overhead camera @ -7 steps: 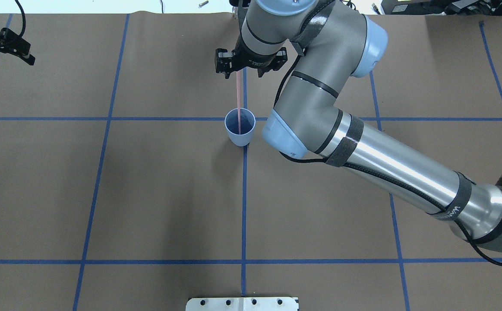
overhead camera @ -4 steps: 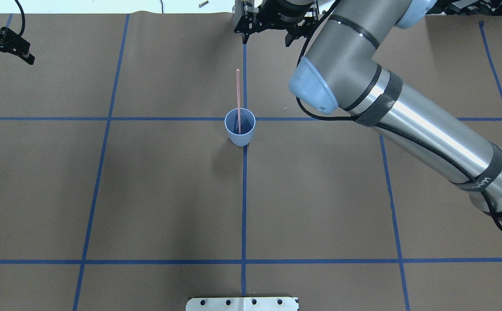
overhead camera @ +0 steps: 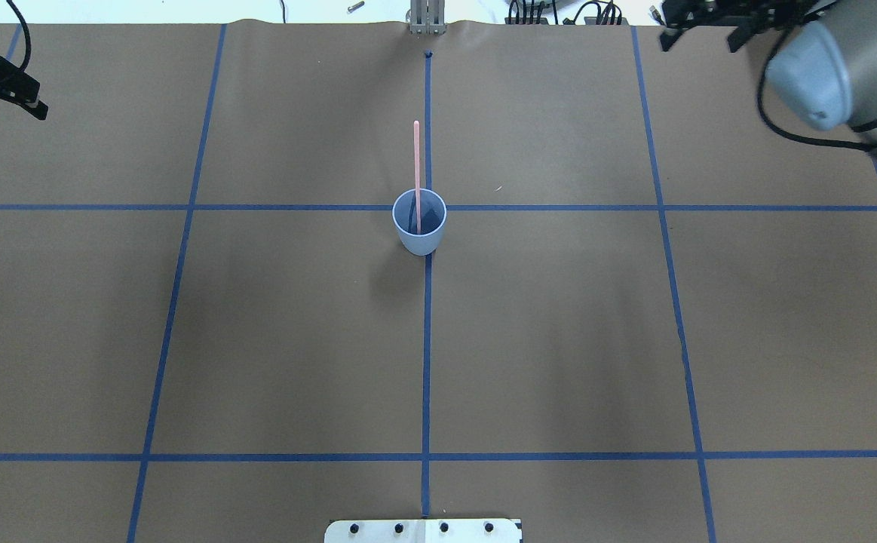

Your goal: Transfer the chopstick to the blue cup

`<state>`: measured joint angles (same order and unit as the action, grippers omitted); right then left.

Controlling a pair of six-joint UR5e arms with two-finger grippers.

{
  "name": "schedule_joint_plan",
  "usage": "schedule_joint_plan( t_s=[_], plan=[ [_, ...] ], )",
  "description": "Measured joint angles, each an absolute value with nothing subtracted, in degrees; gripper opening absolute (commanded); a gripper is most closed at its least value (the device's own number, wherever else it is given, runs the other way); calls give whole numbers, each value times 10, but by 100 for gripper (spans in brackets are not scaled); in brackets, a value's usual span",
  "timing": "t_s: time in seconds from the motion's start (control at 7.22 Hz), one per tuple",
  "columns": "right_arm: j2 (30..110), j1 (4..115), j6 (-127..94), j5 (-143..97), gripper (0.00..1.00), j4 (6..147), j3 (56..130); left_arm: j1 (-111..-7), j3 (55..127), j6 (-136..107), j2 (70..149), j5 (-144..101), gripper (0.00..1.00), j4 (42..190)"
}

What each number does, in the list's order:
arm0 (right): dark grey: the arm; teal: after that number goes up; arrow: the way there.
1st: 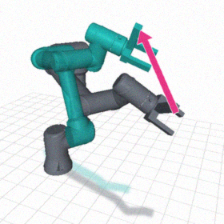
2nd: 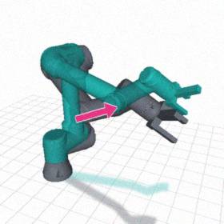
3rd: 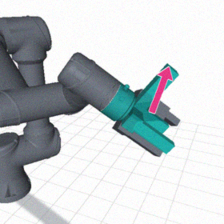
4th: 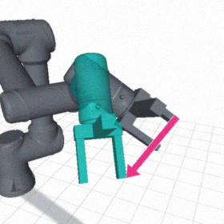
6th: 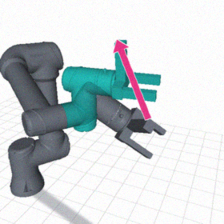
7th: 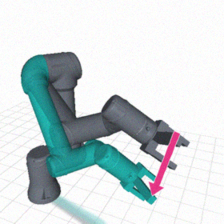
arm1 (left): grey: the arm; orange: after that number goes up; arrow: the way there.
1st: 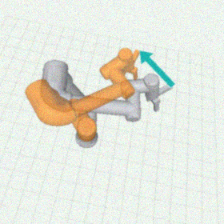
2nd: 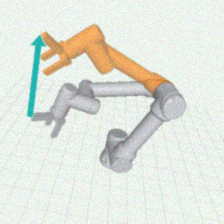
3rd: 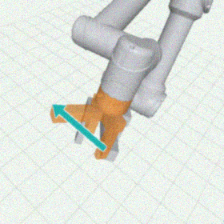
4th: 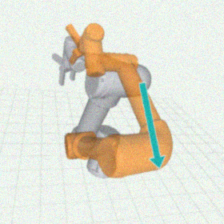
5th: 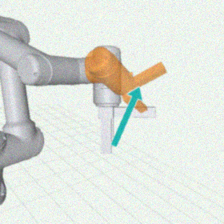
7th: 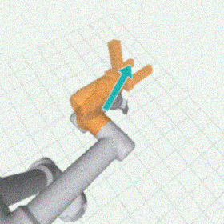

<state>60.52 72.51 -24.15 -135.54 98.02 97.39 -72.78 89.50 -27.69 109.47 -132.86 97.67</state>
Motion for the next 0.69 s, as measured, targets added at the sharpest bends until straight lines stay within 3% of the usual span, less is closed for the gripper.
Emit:
schedule_joint_plan(
  t_s=[0.42, 0.69],
  plan=[
    [737, 850, 88, -1364, 100, 1049, 914, -757, 900, -273, 1046, -1325, 98, 1021],
    [796, 882, 161, -1357, 100, 1040, 892, -793, 898, -197, 985, -1328, 98, 1054]
  ],
)
